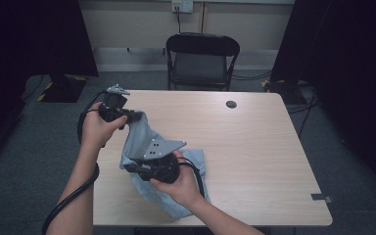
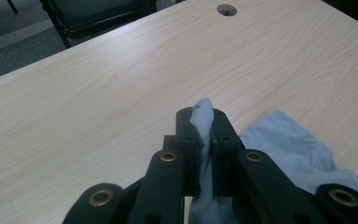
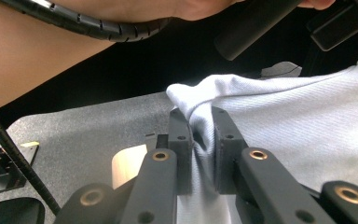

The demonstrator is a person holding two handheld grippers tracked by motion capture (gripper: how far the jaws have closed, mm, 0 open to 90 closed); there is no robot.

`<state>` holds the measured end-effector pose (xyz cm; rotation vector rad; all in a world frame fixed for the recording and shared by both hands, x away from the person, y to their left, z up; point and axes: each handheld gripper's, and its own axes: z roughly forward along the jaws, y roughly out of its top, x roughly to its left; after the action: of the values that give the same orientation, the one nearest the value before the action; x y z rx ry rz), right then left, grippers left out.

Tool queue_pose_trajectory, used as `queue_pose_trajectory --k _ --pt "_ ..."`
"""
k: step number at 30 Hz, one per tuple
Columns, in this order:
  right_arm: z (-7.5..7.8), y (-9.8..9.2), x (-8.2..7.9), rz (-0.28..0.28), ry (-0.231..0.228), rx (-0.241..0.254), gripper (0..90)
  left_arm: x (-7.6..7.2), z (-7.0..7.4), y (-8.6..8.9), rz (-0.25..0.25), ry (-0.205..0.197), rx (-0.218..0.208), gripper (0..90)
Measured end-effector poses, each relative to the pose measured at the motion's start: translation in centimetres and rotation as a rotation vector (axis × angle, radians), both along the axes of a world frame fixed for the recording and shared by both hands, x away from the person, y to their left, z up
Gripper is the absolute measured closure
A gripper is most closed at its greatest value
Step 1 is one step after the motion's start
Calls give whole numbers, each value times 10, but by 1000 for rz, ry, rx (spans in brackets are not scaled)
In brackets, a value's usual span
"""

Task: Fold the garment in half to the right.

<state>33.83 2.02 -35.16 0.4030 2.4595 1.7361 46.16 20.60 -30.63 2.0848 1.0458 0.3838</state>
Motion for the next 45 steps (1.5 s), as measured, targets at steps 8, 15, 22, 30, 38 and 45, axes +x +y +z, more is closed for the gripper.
queue_pose_trajectory --k 8,15,22,30,38,45 --pt "-3 -17 1 -25 17 14 811 5 -2 -20 -31 9 25 849" --pt "-7 -29 0 -39 26 24 811 9 -6 -38 -65 19 27 848" --pt "-17 -43 -1 -56 46 41 811 11 -15 -48 -83 32 29 848" --pt "-26 -51 -4 -63 51 41 810 11 -22 -58 -110 36 39 848" --pt "-34 -62 -5 -79 55 47 810 13 -29 -73 -127 45 36 848" --pt "-41 -78 -5 -91 63 41 810 16 -37 -86 -144 59 39 847"
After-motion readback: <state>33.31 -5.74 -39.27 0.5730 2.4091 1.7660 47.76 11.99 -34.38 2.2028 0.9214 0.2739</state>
